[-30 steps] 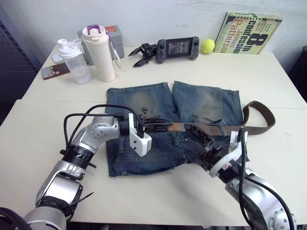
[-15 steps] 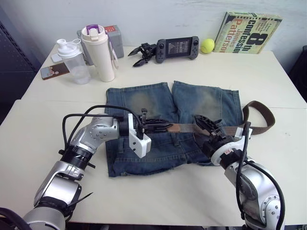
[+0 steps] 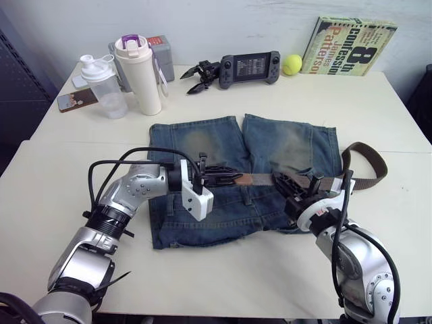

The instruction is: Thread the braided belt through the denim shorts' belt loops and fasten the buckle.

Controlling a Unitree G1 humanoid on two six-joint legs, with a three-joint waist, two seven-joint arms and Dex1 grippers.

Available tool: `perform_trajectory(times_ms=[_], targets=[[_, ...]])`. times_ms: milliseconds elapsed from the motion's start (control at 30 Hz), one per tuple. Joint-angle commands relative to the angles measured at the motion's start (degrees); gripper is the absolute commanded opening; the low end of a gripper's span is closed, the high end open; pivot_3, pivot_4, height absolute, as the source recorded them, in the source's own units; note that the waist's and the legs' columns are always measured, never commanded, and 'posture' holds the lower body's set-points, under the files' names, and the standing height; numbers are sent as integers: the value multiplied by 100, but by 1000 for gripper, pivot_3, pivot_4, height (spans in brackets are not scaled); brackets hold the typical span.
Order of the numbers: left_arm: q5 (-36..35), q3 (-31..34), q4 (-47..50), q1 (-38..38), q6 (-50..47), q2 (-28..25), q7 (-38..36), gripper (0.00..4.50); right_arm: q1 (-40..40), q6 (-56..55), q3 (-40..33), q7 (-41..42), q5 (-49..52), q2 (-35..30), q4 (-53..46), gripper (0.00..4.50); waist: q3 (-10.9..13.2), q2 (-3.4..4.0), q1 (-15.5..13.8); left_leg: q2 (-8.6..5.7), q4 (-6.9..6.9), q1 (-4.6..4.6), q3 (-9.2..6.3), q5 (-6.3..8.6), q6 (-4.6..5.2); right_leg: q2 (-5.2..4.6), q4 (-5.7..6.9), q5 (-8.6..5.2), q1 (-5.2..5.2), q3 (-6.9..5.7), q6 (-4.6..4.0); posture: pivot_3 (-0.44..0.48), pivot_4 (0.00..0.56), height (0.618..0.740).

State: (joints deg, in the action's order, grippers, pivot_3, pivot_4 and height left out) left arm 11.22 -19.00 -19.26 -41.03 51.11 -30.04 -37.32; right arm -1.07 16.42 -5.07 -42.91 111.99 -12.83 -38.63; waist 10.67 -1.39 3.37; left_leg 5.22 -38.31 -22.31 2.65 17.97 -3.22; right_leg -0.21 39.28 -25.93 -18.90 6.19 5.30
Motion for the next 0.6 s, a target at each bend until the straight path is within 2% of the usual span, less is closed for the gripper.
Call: perform_trajectory(times_ms=[33, 67, 133, 300, 433, 600], targets=[[-885, 62, 535, 207, -952, -158, -588, 2421, -54, 13, -237, 200, 100, -128, -53, 0, 0, 0, 6, 0, 0, 0, 0, 0, 0, 0, 3, 0, -1, -1, 0, 0, 150, 739], [-1519, 245, 817, 317, -1690, -256, -842, 2858, -56, 91, -313, 271, 100, -231, -35, 0, 1, 1, 9, 0, 1, 0, 0, 0, 0, 0, 4, 0, -2, -1, 0, 0, 150, 739], [-2672, 550, 1384, 537, -3144, -488, -1296, 2858, -73, 254, -453, 425, 100, -445, 14, 0, 1, 2, 20, 1, 2, -1, 0, -1, -1, 0, 8, 0, -6, 0, -1, 0, 150, 739], [-4939, 1301, 2567, 1359, -6164, -1312, -1963, 2858, -175, 773, -789, 980, 101, -974, 268, 0, 1, 4, 127, 2, 7, 0, -12, -3, -6, -1, 13, -3, -8, -12, -5, 0, 150, 739], [-5714, 1715, 3381, 1982, -7314, -1691, -2075, 2858, -124, 1298, -987, 1505, 101, -1533, 610, 0, 6, 11, 146, 0, 10, -2, -23, -4, -7, 0, 2, -4, -6, -20, -6, 0, 150, 739], [-5702, 1903, 3806, 2197, -7725, -1575, -1866, 2858, -55, 1676, -944, 2077, -174, -1953, 990, 0, 6, 11, 94, -16, 2, 1, -41, -4, -6, -11, -40, -4, 18, -26, -6, 0, 150, 739]])
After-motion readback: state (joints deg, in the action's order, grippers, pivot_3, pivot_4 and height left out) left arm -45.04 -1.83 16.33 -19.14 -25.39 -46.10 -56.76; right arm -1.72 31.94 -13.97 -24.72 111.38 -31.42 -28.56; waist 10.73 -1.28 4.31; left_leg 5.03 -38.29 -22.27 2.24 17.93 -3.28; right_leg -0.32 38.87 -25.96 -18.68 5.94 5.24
